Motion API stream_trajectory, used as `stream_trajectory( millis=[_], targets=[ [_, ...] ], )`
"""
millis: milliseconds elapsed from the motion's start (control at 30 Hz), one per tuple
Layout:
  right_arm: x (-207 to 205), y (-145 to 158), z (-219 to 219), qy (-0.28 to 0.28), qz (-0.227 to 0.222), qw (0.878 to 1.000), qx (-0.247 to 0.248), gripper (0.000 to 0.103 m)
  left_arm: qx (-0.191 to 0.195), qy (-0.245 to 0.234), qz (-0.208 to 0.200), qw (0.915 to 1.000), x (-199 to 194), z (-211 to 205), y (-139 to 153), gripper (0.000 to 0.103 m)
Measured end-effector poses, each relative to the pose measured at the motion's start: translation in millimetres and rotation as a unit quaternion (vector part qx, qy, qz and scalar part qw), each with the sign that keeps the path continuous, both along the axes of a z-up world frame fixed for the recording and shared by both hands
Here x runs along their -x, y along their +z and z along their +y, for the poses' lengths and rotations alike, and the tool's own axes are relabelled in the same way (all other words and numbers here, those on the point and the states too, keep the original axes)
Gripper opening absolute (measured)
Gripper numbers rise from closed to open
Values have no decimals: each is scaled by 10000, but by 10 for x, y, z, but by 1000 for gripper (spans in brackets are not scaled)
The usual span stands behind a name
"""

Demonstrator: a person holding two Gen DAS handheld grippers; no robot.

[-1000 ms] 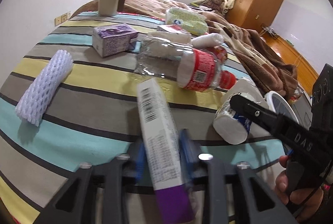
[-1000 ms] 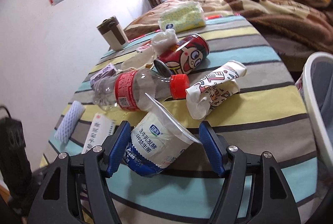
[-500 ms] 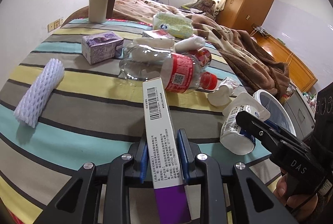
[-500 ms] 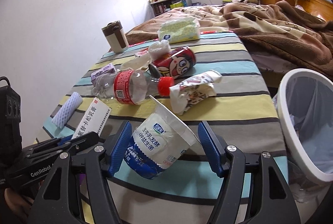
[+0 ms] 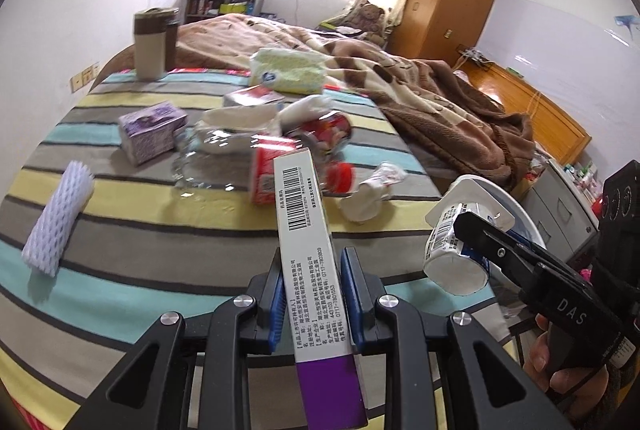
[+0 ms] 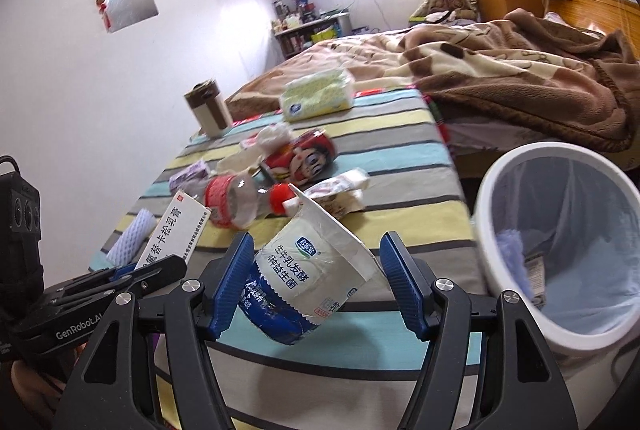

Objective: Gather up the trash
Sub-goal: 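Carry the medicine box and yogurt cup over the wastebasket with both tools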

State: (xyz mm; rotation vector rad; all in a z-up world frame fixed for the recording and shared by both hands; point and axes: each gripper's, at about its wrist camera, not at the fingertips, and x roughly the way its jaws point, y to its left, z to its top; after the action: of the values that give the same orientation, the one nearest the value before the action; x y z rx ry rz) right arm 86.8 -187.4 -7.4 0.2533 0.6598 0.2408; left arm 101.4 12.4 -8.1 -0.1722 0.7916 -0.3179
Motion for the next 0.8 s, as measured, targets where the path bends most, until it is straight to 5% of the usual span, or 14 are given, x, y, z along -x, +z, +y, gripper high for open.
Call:
stream_trajectory(
  millis=[800],
  targets=[
    [131,107,-1084,-1351,-127,9907,92,67,-108,-1311,-352,9907,-214,-1449,293,26]
  ],
)
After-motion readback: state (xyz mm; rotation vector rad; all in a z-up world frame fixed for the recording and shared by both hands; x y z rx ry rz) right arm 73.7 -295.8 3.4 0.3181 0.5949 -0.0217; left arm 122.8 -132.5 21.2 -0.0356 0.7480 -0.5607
